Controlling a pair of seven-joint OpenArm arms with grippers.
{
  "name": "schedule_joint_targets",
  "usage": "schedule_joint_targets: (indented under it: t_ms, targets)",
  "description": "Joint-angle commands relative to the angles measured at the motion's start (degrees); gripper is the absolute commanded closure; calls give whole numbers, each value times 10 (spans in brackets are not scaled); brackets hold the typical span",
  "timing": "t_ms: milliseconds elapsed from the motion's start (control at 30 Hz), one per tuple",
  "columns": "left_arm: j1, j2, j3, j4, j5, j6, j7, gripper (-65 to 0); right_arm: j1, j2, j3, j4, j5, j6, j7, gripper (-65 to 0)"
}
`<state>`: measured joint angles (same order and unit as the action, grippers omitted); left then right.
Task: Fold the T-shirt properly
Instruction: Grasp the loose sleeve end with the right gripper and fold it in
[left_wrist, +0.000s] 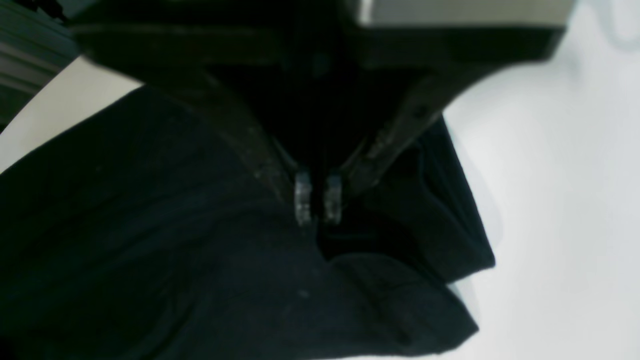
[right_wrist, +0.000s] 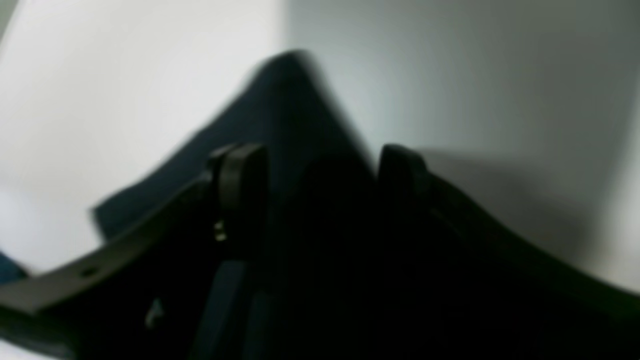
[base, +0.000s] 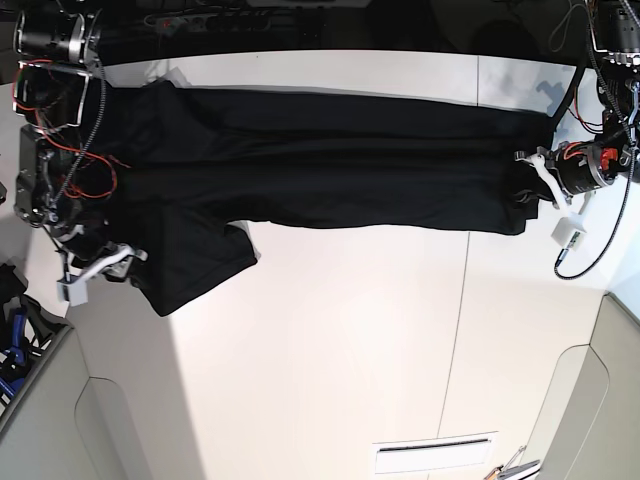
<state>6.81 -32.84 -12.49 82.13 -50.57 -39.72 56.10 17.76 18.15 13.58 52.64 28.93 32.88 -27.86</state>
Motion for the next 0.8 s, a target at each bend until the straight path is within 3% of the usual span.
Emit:
schedule_joint_targets:
  t_ms: [0,200,267,333,367,500,667,767]
  targets:
    - [-8,-11,-6,8,-9,-3,-10,0,11,-2,-2,8,5,4,2,-347]
    - [-7,-11,-6,8,-8,-3,-10,0,11,-33,-3,10,-8,4,2,-329]
    - [-7,-11,-6,8,-8,-3,-10,0,11,-34,-3,10,-12,4,2,-227]
    - [-7,-11,-6,8,-9,-3,-10,0,11,-34,-3,12,-13,4,2,-46]
    - [-8,-11,-6,8,-9,-3,-10,0,11,-34,-3,13,-13,4,2,0]
    - [-8,-11,-6,8,-9,-3,-10,0,11,-25,-1,39,8,3,-38,0]
    - [-7,-15,-6,12,-11,-3,0,0,-3,-14,43,141,75,4,-185,0]
    - [-3,-25,-7,29,-11,-3,9,0,-41,-12,93,233,120,4,-229,0]
